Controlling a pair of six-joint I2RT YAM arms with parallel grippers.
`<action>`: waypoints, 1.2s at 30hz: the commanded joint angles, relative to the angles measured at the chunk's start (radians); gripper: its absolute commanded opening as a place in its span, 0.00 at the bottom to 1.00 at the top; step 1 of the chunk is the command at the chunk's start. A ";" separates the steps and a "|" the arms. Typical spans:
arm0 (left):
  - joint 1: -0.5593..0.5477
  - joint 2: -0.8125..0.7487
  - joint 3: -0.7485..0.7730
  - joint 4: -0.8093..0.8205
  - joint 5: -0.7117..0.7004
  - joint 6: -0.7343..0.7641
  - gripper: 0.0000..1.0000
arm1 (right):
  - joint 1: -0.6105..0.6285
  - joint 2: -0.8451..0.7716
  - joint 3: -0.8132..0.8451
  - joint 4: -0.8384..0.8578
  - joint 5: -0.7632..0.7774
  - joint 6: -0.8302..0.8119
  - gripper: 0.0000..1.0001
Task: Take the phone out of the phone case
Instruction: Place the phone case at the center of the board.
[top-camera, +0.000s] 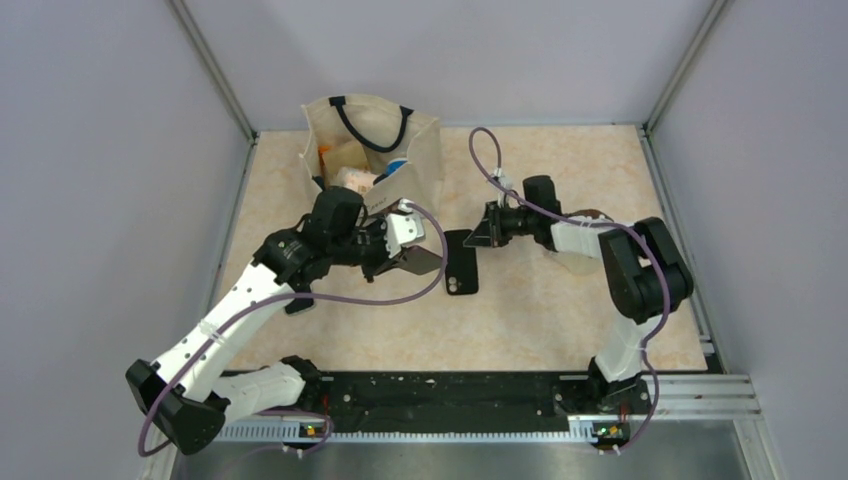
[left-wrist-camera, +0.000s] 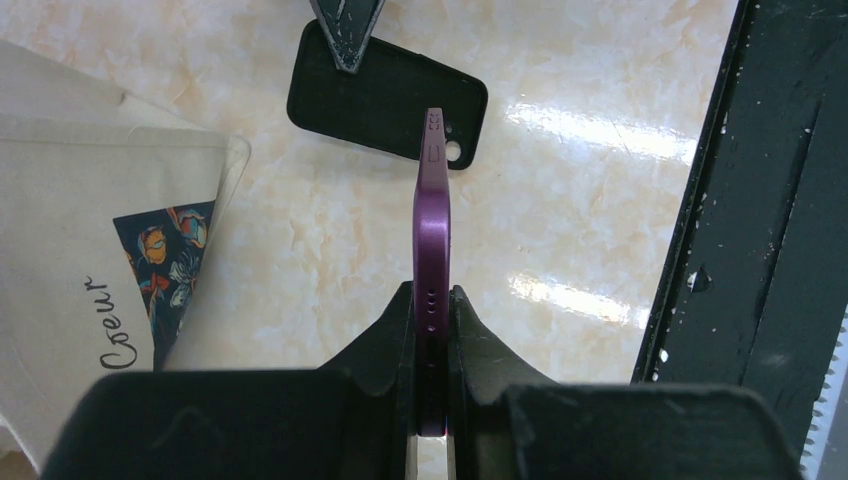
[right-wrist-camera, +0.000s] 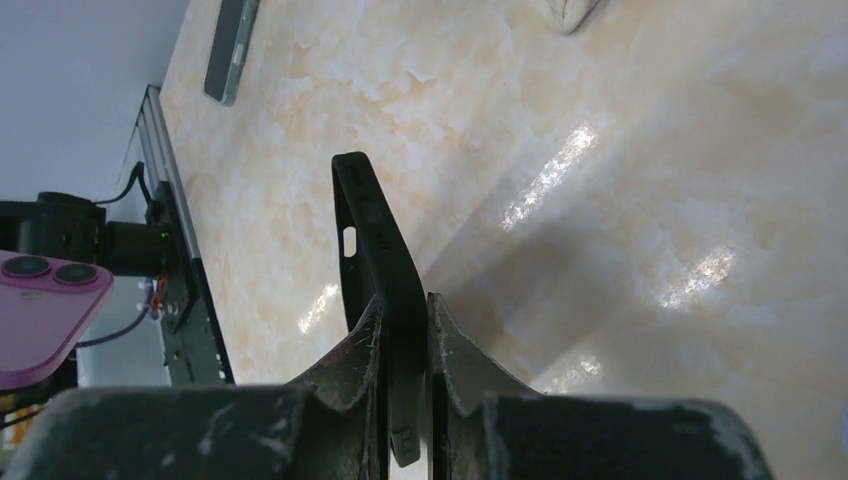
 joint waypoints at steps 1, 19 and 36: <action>0.013 -0.012 0.043 0.055 0.004 -0.012 0.00 | -0.005 0.061 0.025 0.155 -0.038 0.136 0.00; 0.035 -0.008 -0.016 0.060 -0.013 0.022 0.00 | -0.006 0.107 0.184 -0.073 0.106 -0.030 0.61; 0.158 0.105 -0.027 0.015 0.257 0.079 0.00 | 0.092 -0.260 0.040 -0.155 -0.188 -0.480 0.79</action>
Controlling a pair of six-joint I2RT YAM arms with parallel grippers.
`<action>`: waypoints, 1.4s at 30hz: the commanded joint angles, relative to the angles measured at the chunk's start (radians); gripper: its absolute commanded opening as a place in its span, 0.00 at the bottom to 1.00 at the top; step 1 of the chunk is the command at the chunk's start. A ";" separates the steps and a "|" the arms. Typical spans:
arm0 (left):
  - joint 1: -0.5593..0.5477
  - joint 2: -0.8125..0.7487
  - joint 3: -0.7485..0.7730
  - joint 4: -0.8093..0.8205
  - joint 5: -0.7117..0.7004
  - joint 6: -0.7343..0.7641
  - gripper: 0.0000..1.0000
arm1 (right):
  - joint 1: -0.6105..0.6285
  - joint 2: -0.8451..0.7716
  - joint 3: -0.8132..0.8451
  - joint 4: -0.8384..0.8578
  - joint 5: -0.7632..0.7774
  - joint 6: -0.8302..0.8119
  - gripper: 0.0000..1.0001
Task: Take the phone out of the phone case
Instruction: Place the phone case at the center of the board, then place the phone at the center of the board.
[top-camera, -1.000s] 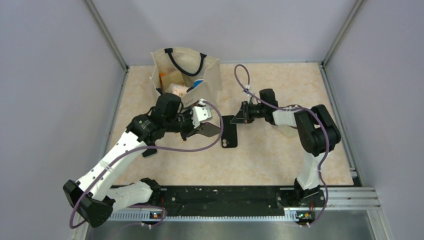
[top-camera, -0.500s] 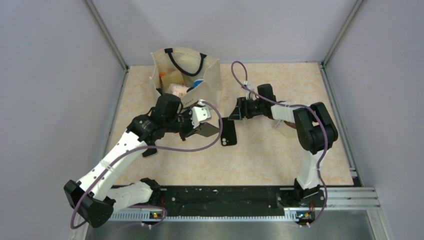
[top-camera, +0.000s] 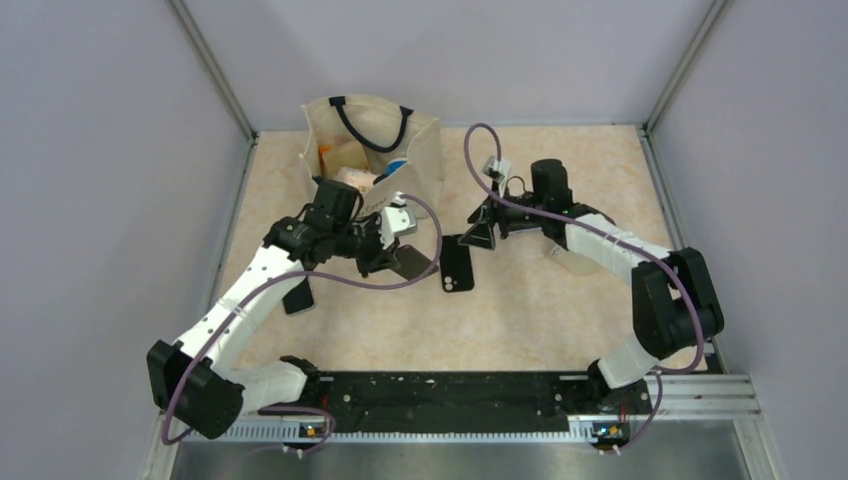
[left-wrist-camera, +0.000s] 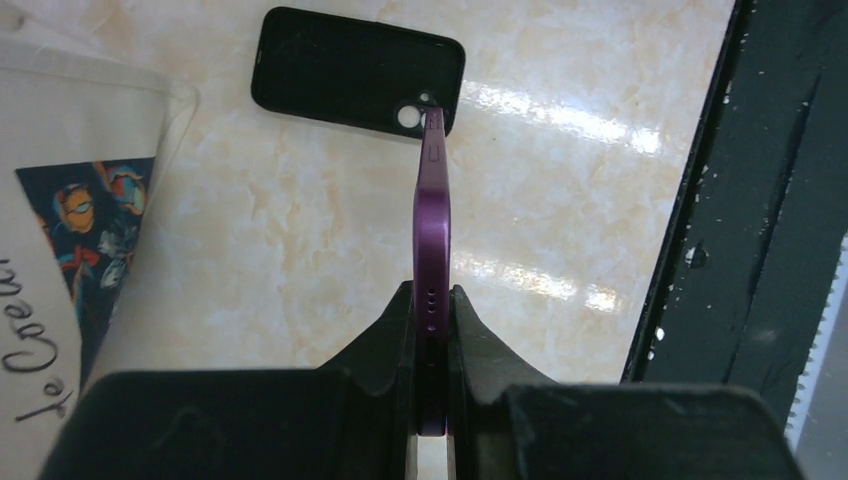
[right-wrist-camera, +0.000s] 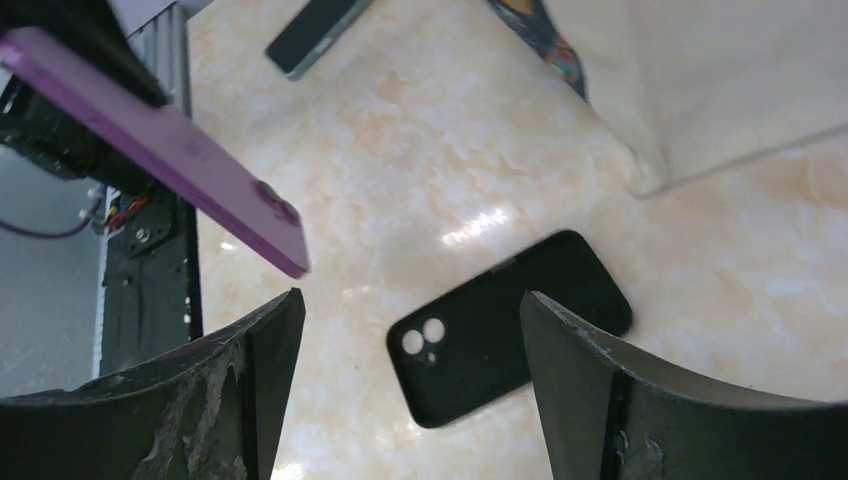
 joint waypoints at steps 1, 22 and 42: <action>0.003 0.020 0.008 0.040 0.155 0.009 0.00 | 0.113 -0.091 -0.016 -0.073 -0.104 -0.258 0.79; 0.005 0.055 -0.049 0.211 0.275 -0.133 0.00 | 0.312 0.008 0.045 -0.049 -0.226 -0.268 0.24; 0.019 -0.085 -0.139 0.288 -0.008 -0.184 0.57 | 0.310 0.037 -0.053 0.237 -0.161 0.041 0.00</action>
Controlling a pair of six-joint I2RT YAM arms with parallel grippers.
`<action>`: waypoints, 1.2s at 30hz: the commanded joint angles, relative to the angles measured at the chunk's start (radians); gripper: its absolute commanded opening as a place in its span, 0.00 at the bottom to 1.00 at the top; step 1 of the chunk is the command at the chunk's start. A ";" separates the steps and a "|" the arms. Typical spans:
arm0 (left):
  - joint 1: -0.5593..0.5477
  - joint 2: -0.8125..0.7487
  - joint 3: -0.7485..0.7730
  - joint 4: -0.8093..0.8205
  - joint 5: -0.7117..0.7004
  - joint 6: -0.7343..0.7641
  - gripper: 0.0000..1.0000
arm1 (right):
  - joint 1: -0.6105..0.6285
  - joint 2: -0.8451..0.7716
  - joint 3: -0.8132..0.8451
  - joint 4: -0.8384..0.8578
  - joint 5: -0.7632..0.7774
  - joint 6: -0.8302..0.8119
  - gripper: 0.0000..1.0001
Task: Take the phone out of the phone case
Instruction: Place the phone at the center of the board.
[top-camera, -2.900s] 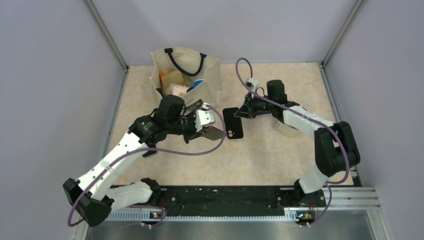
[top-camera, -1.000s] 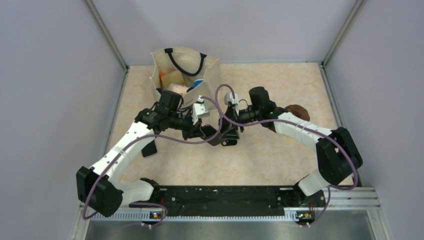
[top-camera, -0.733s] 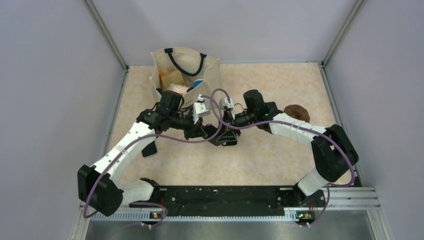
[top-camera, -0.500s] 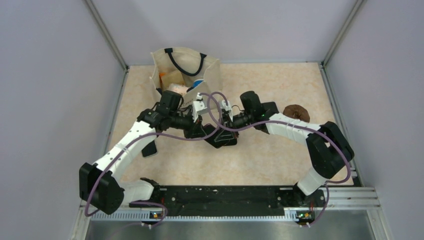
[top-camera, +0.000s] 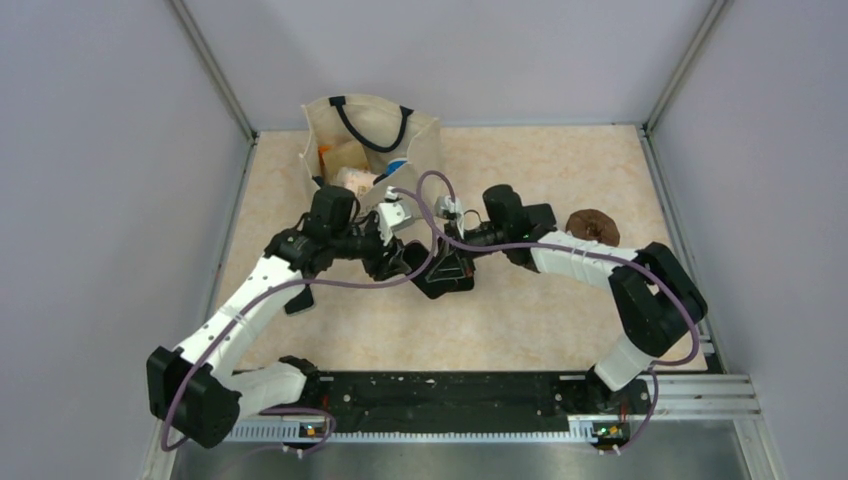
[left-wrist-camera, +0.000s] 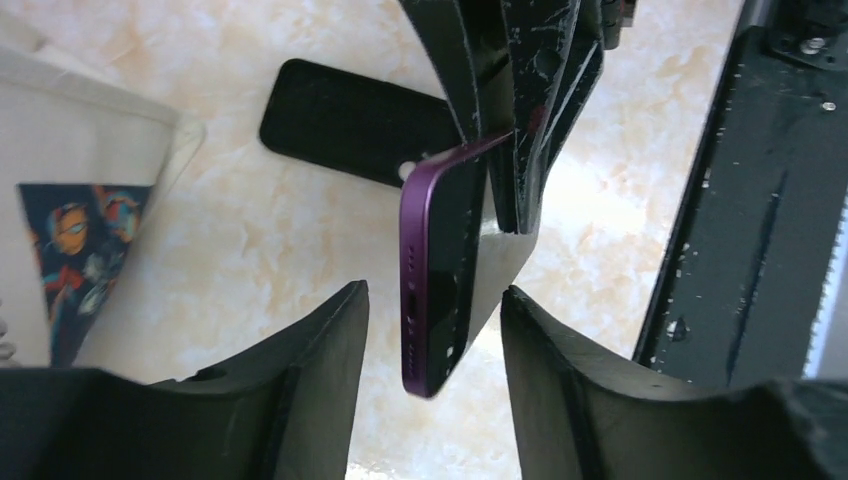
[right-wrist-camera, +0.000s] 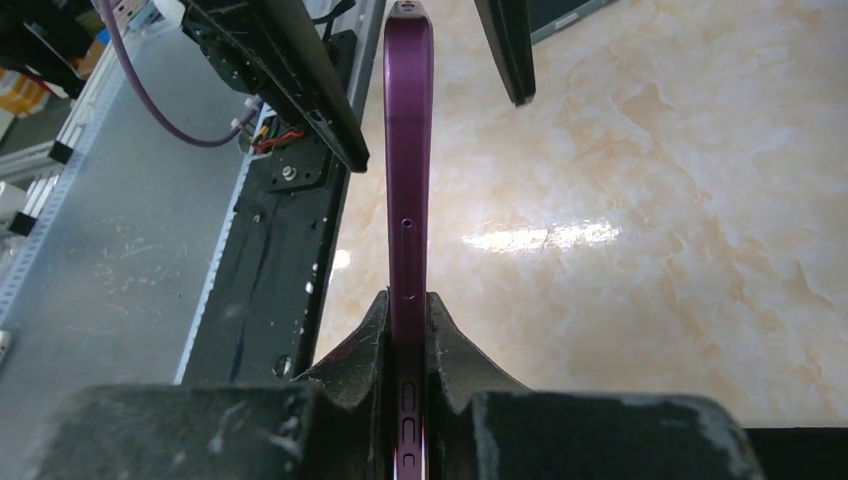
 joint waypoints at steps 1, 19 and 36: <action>0.015 -0.091 -0.045 0.078 -0.119 -0.008 0.58 | 0.008 0.024 -0.003 0.164 0.007 0.147 0.00; 0.085 -0.250 -0.029 0.002 -0.487 -0.048 0.64 | -0.010 0.240 0.021 0.471 0.192 0.627 0.00; 0.086 -0.255 -0.003 -0.032 -0.446 -0.061 0.64 | -0.010 0.377 -0.010 0.627 0.397 0.899 0.04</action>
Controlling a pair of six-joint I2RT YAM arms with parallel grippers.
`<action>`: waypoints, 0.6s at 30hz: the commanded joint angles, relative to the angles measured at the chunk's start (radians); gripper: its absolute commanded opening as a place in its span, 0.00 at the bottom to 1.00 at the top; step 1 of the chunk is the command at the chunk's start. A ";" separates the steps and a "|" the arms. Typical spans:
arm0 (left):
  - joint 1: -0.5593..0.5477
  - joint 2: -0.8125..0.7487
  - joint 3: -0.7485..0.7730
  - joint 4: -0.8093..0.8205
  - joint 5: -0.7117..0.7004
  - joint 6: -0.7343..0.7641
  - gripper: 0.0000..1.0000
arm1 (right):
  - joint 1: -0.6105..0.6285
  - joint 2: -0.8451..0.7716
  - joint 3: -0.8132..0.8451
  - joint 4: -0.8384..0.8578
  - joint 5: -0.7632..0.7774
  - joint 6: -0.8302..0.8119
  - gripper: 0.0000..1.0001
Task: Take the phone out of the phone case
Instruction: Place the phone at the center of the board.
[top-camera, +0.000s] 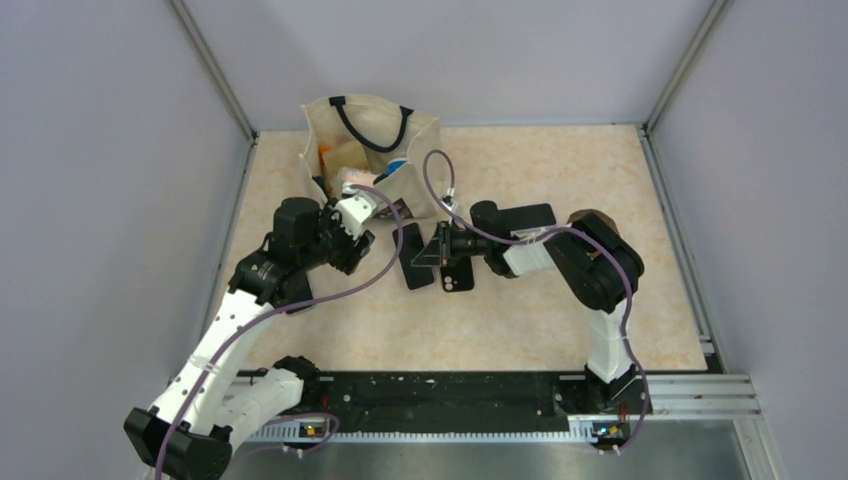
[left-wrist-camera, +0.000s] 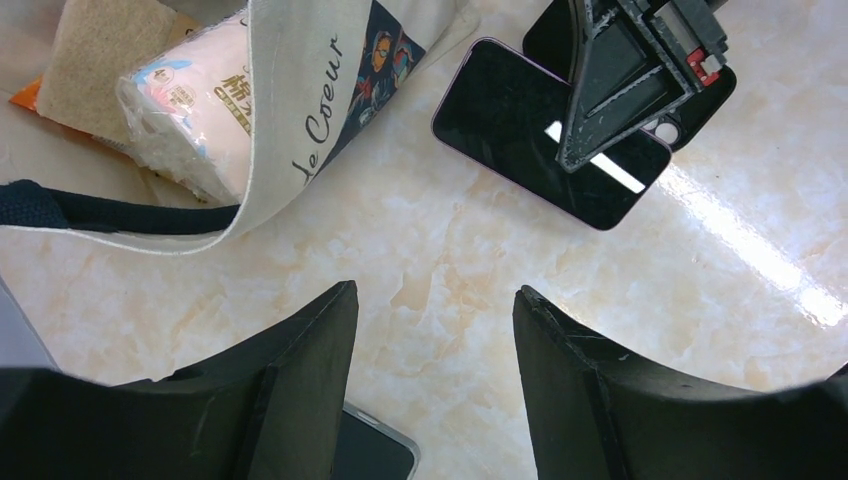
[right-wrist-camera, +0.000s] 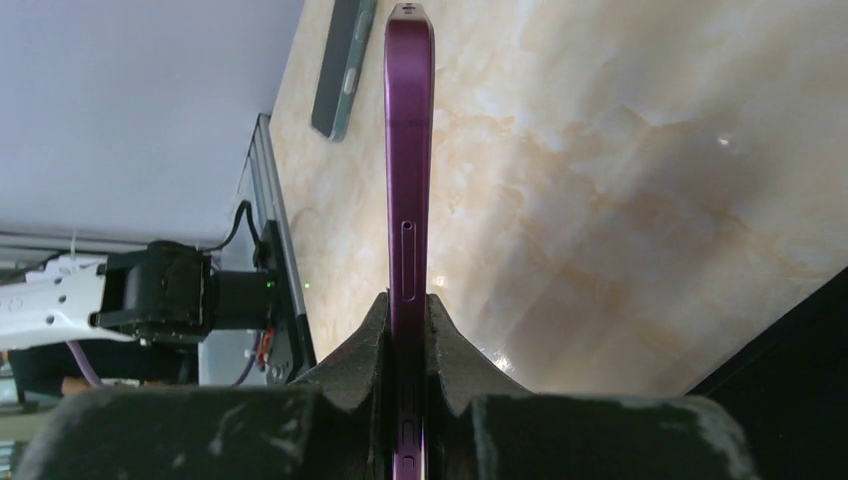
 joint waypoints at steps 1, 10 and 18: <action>0.004 -0.008 0.039 0.010 0.026 -0.025 0.64 | -0.005 0.016 -0.001 0.126 0.062 0.078 0.04; 0.004 -0.005 0.035 0.019 0.056 -0.032 0.64 | 0.002 0.049 -0.033 0.132 0.139 0.084 0.09; 0.004 -0.014 0.029 0.017 0.063 -0.034 0.64 | 0.008 0.071 -0.022 0.091 0.168 0.086 0.28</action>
